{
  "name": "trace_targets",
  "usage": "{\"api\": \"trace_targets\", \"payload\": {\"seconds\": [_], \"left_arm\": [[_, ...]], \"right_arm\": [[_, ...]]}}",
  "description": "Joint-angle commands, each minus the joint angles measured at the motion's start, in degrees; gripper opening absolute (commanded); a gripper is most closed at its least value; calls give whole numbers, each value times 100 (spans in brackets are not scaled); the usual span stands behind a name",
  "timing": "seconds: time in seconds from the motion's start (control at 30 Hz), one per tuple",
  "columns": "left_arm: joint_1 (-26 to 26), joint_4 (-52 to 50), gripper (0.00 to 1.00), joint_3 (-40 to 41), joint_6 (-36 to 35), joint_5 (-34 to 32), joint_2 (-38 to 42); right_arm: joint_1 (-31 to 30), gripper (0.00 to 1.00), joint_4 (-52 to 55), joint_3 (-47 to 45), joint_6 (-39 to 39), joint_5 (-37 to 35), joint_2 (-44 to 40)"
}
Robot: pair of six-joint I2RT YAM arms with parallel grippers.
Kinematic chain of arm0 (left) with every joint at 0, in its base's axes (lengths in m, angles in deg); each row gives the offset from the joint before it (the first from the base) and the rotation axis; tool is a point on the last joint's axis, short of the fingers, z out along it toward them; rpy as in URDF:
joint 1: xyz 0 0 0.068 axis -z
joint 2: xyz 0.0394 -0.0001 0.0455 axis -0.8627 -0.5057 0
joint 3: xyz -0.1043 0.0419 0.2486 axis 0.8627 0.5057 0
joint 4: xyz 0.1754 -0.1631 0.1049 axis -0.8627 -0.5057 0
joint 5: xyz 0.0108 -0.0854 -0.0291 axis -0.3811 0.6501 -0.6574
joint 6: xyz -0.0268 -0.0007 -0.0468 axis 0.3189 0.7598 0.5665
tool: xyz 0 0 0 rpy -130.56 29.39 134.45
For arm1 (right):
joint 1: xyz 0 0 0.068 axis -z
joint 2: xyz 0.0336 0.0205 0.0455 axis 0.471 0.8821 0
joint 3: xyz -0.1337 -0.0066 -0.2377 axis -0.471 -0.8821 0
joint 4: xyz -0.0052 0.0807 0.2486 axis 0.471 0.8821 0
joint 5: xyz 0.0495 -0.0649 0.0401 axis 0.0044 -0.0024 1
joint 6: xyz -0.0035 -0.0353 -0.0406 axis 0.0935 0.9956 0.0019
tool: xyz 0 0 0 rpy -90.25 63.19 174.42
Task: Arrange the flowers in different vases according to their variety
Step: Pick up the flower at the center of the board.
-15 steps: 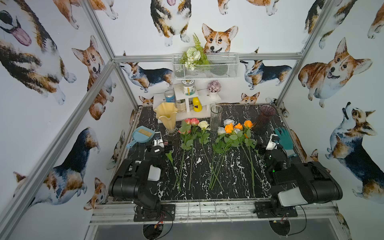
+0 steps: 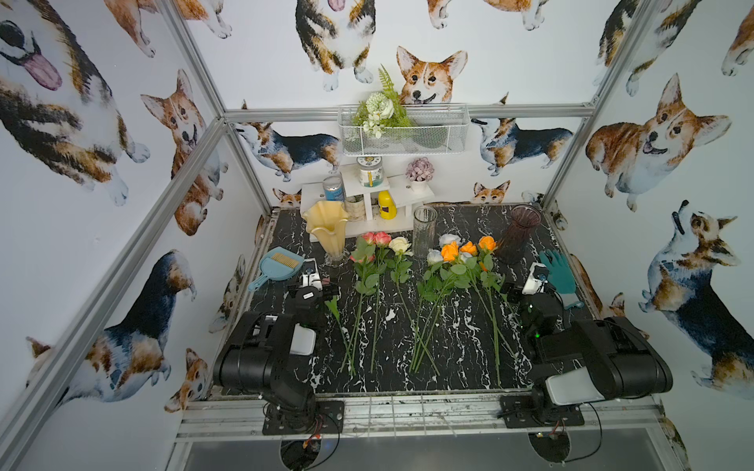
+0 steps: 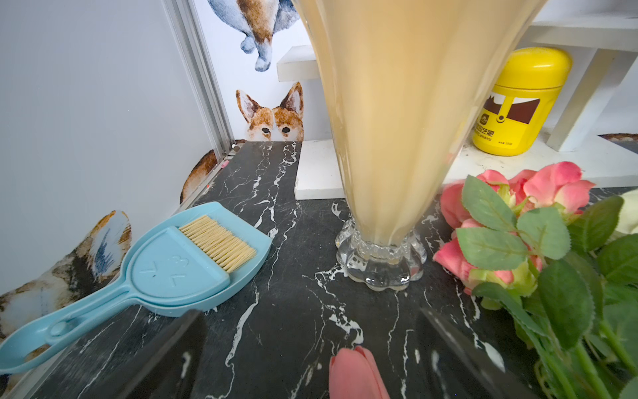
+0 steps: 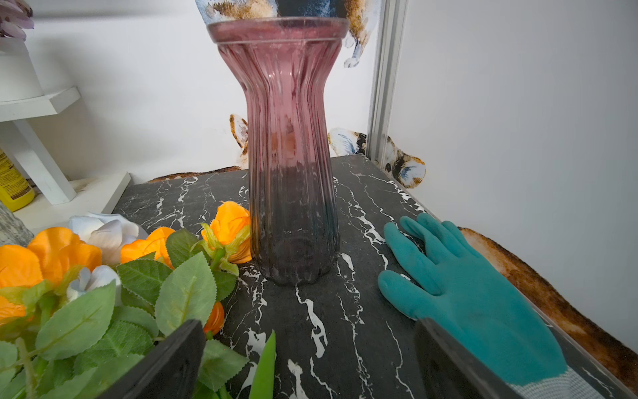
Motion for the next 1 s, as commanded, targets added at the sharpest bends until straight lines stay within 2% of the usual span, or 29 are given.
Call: {"api": "trace_targets", "payload": {"seconds": [0.0,0.47,0.53,0.6,0.63,0.73,0.8,0.87,0.97], "left_arm": [[-1,106,100,-31,1,-23,-13],[-1,116,100,-16,2,-23,6],[7,152,100,4,-4,-32,11],[37,127,100,5,-29,-83,40],[62,65,100,-29,-42,-133,98],[84,-500,100,-221,-88,-113,338],[141,-1050,100,-432,-162,-126,551],[232,-1780,100,-683,-203,-238,828],[431,-3613,100,-1394,-51,-606,1175]], "right_arm": [[2,100,-51,24,-22,27,1],[-19,100,-102,-2,50,62,-66],[-110,100,392,102,85,26,-312],[-192,100,139,30,151,-205,-379],[-296,100,500,112,163,-463,-556],[-347,100,2303,728,-169,-617,-1086],[-383,100,2850,911,-287,-645,-1247],[-380,100,3730,1204,-625,-548,-1406],[-391,100,5099,1750,-935,-178,-1517]]}}
